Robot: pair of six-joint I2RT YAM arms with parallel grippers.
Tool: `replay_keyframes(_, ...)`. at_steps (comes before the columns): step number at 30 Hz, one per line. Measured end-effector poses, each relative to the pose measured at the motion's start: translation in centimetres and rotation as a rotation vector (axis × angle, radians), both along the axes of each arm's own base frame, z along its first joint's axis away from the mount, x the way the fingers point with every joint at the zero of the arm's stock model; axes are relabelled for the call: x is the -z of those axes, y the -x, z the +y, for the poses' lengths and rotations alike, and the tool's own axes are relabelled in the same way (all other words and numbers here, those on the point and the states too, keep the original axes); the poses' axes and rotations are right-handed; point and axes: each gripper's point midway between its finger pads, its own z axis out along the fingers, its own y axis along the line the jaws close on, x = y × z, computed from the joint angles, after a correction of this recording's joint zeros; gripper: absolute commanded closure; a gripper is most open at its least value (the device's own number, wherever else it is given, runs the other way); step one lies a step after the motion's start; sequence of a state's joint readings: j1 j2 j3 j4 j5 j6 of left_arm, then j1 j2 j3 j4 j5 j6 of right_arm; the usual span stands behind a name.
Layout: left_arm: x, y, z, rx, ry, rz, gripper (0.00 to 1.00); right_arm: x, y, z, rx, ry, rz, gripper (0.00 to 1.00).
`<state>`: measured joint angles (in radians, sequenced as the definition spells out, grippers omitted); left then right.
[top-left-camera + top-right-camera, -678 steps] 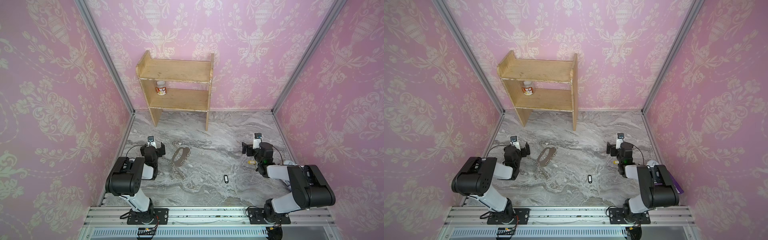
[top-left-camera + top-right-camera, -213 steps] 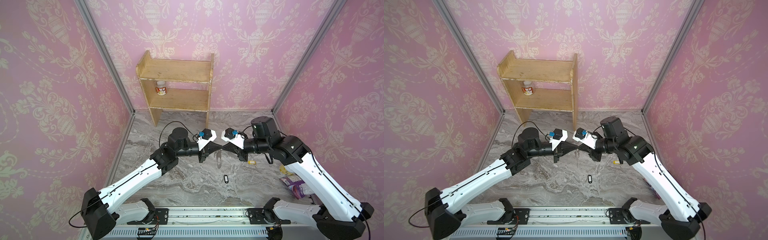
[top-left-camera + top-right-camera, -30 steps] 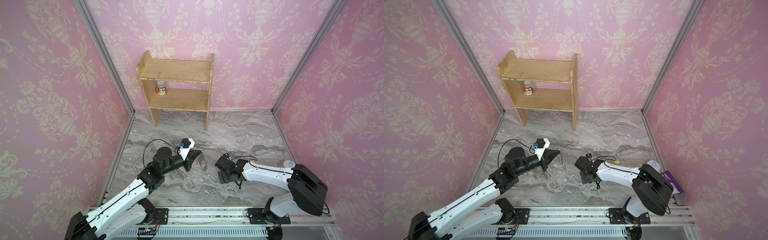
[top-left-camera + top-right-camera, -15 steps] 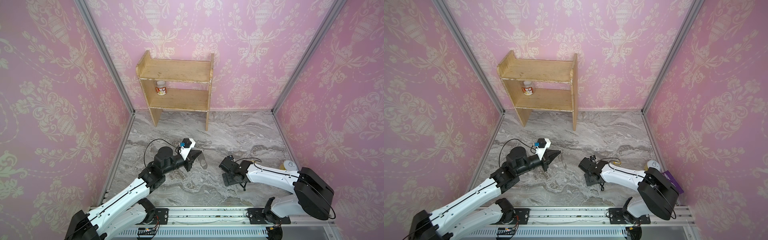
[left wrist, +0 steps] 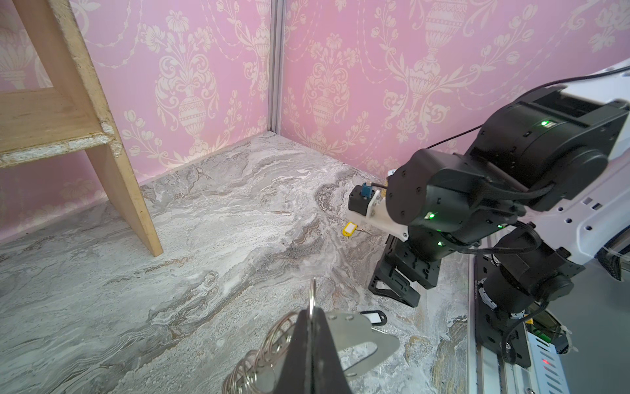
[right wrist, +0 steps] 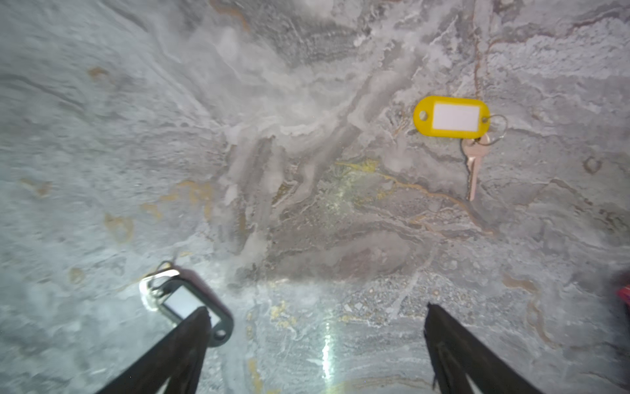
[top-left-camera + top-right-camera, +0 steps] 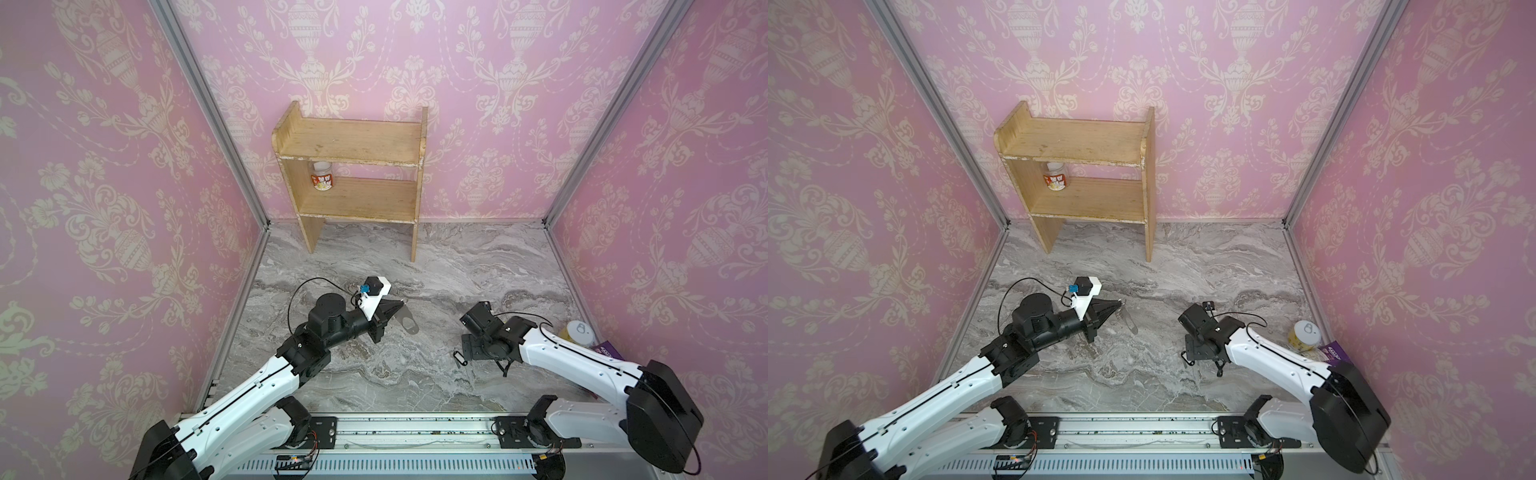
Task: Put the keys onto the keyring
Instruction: 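Lower the right gripper over the black-tagged key and close on it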
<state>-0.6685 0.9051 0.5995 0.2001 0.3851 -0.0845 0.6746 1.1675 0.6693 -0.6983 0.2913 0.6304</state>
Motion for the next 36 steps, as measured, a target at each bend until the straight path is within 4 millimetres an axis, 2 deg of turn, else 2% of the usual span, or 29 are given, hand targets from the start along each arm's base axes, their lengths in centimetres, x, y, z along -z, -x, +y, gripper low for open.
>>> replay_keyframes(2, 0.0, 0.0, 0.0, 0.000, 0.000, 0.000, 1.00, -0.3, 0.3, 0.8, -0.018, -0.077, -0.025, 0.02)
replay_keyframes(5, 0.0, 0.0, 0.0, -0.001, 0.002, 0.002, 1.00, 0.4, 1.2, 1.8, -0.056, -0.138, -0.020, 0.00)
replay_keyframes(11, -0.3, 0.0, 0.0, 0.000, 0.011, -0.007, 1.00, 3.1, 2.5, 3.1, -0.133, -0.057, 0.068, 0.00)
replay_keyframes(15, -0.4, -0.1, -0.1, -0.001, 0.014, -0.008, 1.00, 4.0, 2.1, 3.5, -0.160, 0.057, 0.107, 0.00)
replay_keyframes(20, -0.4, -0.1, 0.0, -0.002, 0.015, -0.009, 1.00, 3.8, 0.7, 4.8, -0.176, 0.127, 0.098, 0.00)
replay_keyframes(29, -0.4, -0.2, 0.1, -0.006, 0.015, -0.009, 1.00, 3.5, 1.0, 2.9, -0.116, 0.193, 0.114, 0.00)
replay_keyframes(36, -0.3, -0.3, 0.0, -0.006, 0.012, -0.005, 1.00, 3.2, 0.1, 0.0, 0.000, 0.218, 0.114, 0.00)
